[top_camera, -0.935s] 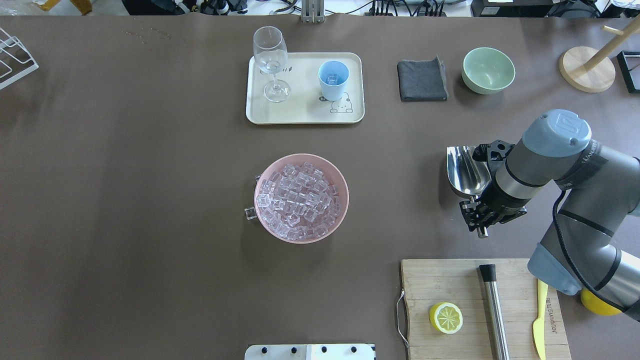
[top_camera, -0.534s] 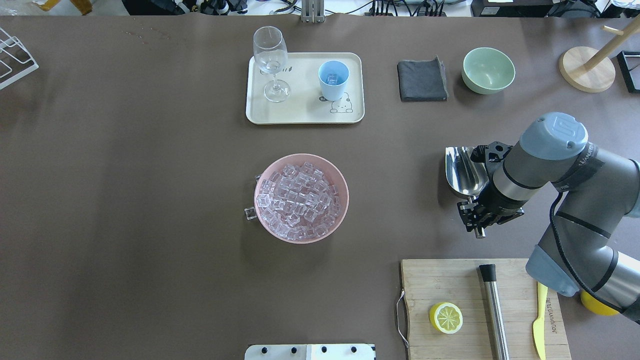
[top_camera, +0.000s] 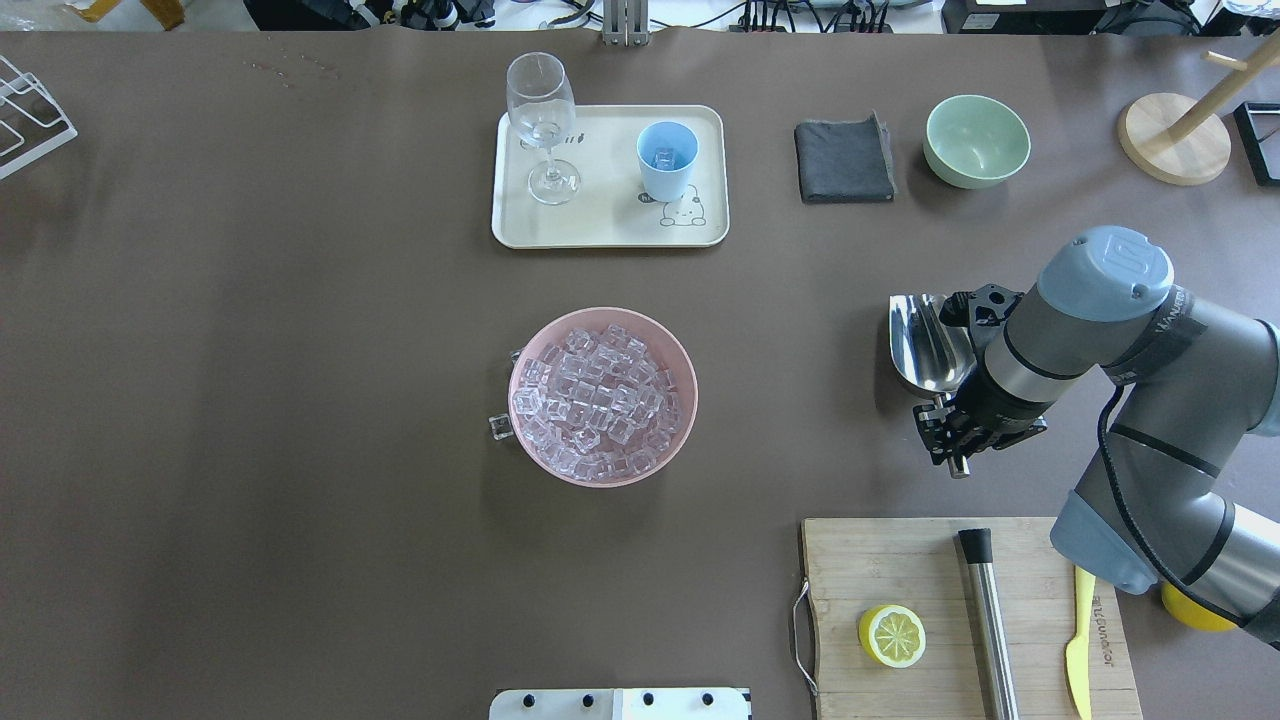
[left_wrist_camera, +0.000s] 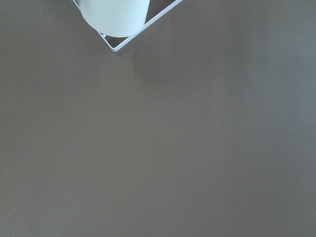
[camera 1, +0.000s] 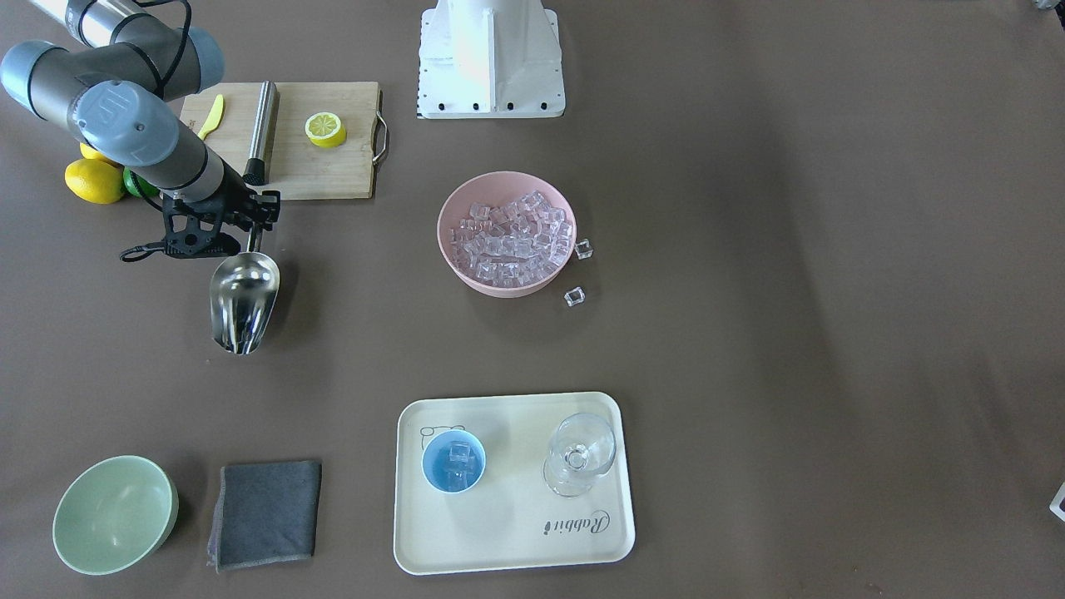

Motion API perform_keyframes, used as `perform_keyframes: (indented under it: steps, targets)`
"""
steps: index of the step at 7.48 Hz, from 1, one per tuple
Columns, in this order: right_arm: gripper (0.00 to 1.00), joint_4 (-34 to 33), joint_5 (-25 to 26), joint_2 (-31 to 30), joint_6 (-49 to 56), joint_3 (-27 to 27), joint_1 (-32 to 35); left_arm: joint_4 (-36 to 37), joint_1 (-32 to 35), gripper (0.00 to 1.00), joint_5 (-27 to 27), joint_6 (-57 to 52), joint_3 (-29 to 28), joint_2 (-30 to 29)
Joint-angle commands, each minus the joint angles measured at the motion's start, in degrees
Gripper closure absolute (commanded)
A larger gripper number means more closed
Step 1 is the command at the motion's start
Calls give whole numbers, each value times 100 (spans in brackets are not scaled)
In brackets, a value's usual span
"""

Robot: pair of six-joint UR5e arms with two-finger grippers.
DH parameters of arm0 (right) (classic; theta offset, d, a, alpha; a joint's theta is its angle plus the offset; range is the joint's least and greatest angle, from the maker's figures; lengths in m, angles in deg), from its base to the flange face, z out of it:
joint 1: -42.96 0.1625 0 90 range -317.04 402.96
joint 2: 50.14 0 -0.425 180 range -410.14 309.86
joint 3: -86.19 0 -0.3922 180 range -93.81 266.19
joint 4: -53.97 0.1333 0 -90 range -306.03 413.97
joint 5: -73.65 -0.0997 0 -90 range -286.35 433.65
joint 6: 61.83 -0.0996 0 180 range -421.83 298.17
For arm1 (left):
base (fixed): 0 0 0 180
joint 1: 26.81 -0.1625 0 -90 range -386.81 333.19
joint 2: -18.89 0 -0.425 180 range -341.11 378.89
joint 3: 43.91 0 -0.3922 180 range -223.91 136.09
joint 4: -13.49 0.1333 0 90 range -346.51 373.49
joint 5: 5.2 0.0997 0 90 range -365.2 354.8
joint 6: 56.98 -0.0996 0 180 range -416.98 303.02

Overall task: Put ice in cup with scoop
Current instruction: 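Lower the scoop onto the table and open the right gripper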

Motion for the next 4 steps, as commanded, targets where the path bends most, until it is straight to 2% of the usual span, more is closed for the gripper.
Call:
perform_keyframes:
  steps: [1, 4]
  targets:
    - [0, -9, -32, 12, 12, -47, -4, 0, 5, 2, 0, 0, 0, 0]
    - [0, -96, -76, -14, 21, -231, 92, 0, -4, 2, 0, 0, 0, 0]
